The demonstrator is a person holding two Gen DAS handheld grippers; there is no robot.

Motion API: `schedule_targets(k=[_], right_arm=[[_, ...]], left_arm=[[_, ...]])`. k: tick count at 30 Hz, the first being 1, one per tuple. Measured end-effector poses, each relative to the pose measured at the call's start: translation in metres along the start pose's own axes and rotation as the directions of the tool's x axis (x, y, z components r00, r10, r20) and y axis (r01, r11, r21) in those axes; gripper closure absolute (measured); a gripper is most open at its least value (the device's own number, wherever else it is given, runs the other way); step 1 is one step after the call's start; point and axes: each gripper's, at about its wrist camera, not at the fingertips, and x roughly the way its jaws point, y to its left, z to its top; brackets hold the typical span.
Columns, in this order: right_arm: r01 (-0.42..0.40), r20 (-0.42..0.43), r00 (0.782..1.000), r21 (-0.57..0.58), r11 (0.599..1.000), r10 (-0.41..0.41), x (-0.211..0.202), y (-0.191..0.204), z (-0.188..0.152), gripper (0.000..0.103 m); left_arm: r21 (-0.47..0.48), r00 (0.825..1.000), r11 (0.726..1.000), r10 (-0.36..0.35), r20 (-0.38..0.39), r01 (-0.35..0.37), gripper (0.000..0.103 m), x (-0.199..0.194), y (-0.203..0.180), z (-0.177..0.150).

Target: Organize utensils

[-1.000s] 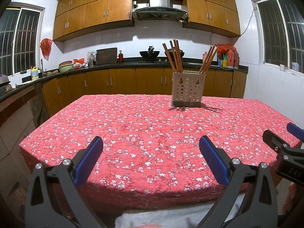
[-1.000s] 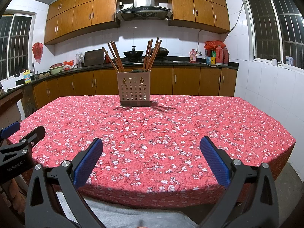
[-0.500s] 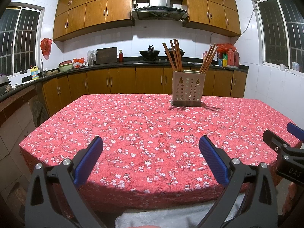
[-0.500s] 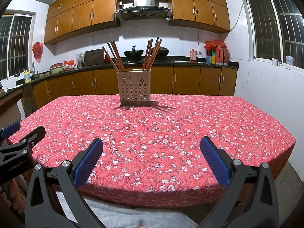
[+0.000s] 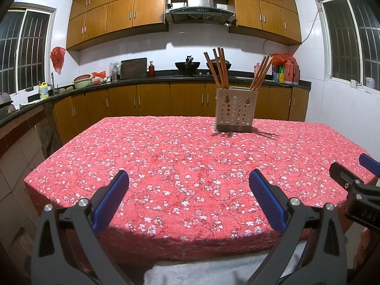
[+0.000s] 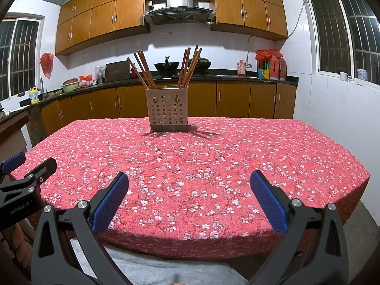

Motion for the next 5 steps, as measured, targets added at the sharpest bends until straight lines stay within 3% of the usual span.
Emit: schedule_targets(k=[5], right_arm=[[0.0, 0.0, 1.0, -0.001, 1.0, 0.0, 0.0002, -0.0003, 0.0006, 0.002]], left_arm=[[-0.002, 1.0, 1.0, -0.002, -0.002, 0.002, 0.004, 0.0001, 0.0008, -0.0008]])
